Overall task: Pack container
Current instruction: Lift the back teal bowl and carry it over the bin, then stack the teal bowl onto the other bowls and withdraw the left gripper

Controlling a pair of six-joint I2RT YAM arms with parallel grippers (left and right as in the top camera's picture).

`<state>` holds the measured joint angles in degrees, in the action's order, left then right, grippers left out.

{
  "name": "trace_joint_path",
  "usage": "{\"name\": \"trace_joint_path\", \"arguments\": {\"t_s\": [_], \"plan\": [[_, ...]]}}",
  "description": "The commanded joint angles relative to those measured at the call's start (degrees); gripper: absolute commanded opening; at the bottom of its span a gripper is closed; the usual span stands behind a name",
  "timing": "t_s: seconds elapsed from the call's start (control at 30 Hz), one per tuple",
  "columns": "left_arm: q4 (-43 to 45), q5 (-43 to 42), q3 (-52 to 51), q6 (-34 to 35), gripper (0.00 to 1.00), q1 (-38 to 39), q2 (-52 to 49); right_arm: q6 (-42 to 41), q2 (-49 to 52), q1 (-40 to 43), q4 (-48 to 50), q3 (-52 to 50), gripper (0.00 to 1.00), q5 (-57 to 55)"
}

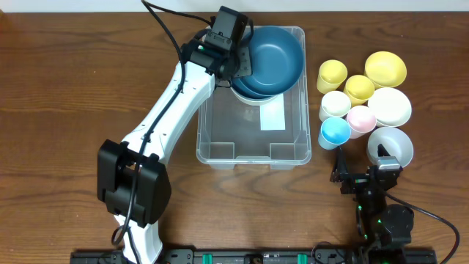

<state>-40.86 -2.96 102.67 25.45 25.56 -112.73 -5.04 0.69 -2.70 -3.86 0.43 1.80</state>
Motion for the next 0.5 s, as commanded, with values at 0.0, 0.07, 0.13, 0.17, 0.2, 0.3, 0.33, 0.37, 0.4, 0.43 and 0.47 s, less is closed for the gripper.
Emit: {"name": "trace_joint_path", "arguments": {"t_s": [0.0, 0.07, 0.13, 0.17, 0.2, 0.3, 0.33, 0.37, 0.4, 0.43, 0.47], "plan": [[0.3, 1.2, 0.0, -0.1, 0.06, -0.3, -0.5, -0.7, -0.4, 0.4, -0.2, -0.1, 0.99, 0.6], [0.7, 1.2, 0.0, -0.1, 0.06, -0.5, -0.5, -0.7, -0.4, 0.4, -0.2, -0.1, 0.99, 0.6], [0.7, 1.2, 0.0, -0.1, 0.06, -0.7, -0.5, -0.7, -0.4, 0.4, -0.2, -0.1, 0.99, 0.6], [0.7, 1.2, 0.0, -0.1, 0.06, -0.8, -0.5, -0.7, -0.4, 0.4, -0.2, -0.1, 0.99, 0.6], [0.7, 1.2, 0.0, -0.1, 0.06, -0.8, -0.5, -0.7, -0.4, 0.4, -0.2, -0.1, 0.99, 0.6], [0.7, 1.2, 0.0, -0.1, 0.06, -0.8, -0.5, -0.7, -0.4, 0.4, -0.2, -0.1, 0.99, 0.6], [0.7, 1.2, 0.0, -0.1, 0.06, -0.8, -0.5, -0.7, -0.4, 0.4, -0.2, -0.1, 0.99, 0.6], [0.7, 1.2, 0.0, -0.1, 0.06, -0.8, -0.5, -0.7, -0.4, 0.5, -0.2, -0.1, 0.99, 0.6], [0.7, 1.2, 0.0, -0.1, 0.06, -0.8, -0.5, -0.7, -0.4, 0.5, -0.2, -0.1, 0.99, 0.6], [0.7, 1.2, 0.0, -0.1, 0.06, -0.8, -0.5, -0.7, -0.4, 0.4, -0.2, -0.1, 0.99, 0.6], [0.7, 1.2, 0.0, -0.1, 0.06, -0.8, -0.5, -0.7, -0.4, 0.4, -0.2, -0.1, 0.99, 0.6]]}}
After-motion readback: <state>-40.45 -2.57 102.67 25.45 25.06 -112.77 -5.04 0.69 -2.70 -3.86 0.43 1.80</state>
